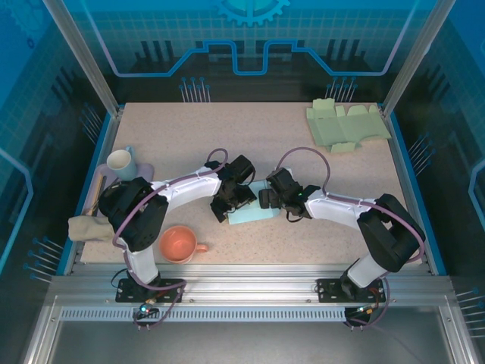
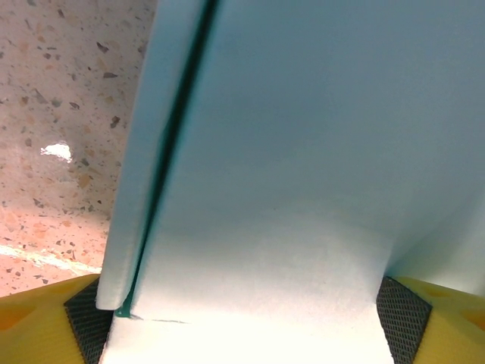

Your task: Fold the paper box

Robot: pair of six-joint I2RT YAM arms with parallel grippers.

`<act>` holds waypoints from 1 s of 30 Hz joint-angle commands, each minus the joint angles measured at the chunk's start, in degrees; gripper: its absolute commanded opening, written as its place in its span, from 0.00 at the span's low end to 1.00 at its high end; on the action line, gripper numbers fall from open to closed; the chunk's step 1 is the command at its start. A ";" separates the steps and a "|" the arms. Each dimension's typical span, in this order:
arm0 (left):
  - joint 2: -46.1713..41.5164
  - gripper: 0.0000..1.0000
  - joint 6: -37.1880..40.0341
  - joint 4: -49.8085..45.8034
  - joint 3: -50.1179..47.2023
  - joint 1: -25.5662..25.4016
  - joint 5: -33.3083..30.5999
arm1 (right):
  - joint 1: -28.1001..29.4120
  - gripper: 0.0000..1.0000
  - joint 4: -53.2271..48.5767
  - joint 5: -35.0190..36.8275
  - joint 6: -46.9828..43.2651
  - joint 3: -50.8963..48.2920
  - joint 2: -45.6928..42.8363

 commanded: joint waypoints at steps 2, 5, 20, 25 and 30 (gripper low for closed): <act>1.72 0.90 0.28 1.72 -1.89 0.38 -0.89 | 0.88 0.96 -3.32 -2.58 0.16 -0.71 0.96; 1.24 0.90 0.89 1.46 -2.30 0.88 -1.53 | 0.95 0.96 -3.63 -1.97 -0.20 -0.82 -0.65; 0.07 0.90 2.67 3.05 -6.27 3.10 -0.59 | 3.57 0.84 -5.25 -6.58 5.94 -3.84 -12.07; -0.06 0.90 2.74 3.23 -6.89 3.22 -0.48 | 3.73 0.75 -0.78 -7.00 8.87 -6.42 -9.77; -0.63 0.90 2.93 3.22 -7.36 3.19 -0.43 | 3.76 0.73 3.88 -8.05 8.76 -7.17 -6.73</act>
